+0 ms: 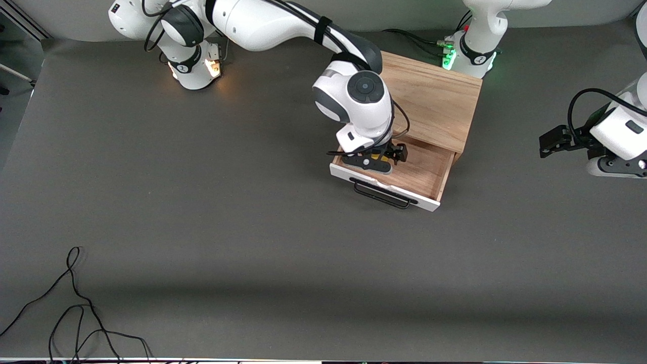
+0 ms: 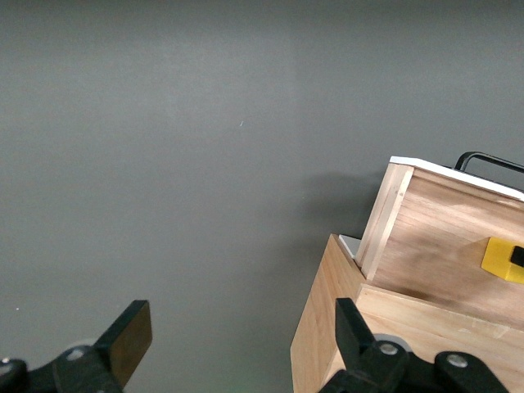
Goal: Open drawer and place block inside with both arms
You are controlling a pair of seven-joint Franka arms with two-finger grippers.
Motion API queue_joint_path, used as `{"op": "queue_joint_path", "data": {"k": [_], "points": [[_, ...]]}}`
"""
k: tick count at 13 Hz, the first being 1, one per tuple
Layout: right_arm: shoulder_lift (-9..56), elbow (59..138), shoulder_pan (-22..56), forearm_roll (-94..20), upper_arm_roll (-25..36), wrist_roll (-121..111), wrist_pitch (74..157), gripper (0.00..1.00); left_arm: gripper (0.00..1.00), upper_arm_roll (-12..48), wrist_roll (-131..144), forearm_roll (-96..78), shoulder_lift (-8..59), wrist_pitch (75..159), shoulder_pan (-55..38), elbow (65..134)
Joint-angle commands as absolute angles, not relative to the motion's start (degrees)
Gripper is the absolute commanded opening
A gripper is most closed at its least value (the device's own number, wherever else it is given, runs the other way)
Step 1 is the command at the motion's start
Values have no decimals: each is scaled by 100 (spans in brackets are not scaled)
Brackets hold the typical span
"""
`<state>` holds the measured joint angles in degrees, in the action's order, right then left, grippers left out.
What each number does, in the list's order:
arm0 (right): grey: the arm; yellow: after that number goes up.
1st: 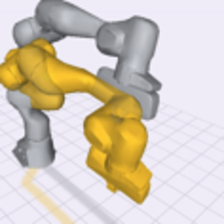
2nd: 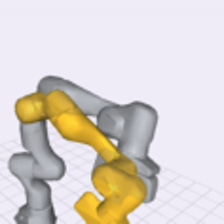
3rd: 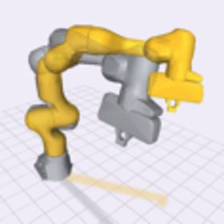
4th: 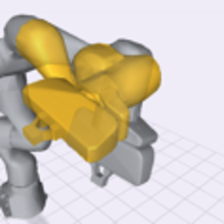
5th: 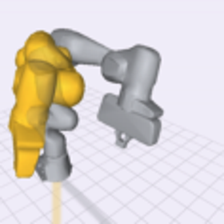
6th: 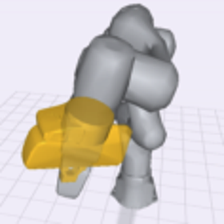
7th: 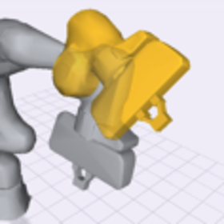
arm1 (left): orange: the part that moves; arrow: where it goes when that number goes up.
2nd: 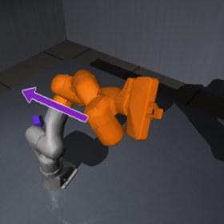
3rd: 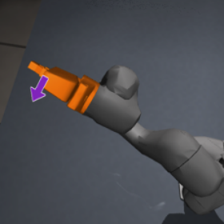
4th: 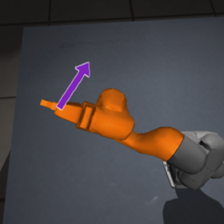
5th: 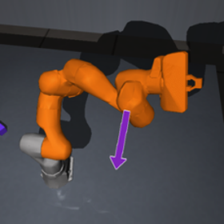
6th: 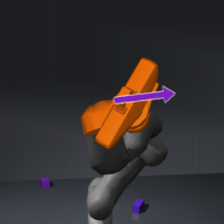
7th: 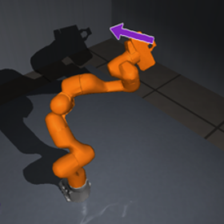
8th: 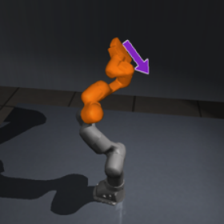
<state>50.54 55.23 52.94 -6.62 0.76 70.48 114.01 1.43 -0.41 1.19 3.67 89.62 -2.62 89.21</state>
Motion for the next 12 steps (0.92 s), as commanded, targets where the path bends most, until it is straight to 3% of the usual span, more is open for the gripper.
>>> {"op": "queue_joint_path", "data": {"k": [1, 7, 12], "points": [[4475, 5563, 5247, -580, 254, 7102, 11040, 100, 100, 158, -114, 114, 229, 8912, -193, 9009], [3544, 5739, 4388, -606, 343, 5716, 10224, 100, 100, 158, -114, 114, 229, 8868, -202, 9000], [2340, 7054, 3237, -624, 334, 3993, 9932, 100, 100, 158, -123, 88, 237, 8886, -202, 9000]]}}
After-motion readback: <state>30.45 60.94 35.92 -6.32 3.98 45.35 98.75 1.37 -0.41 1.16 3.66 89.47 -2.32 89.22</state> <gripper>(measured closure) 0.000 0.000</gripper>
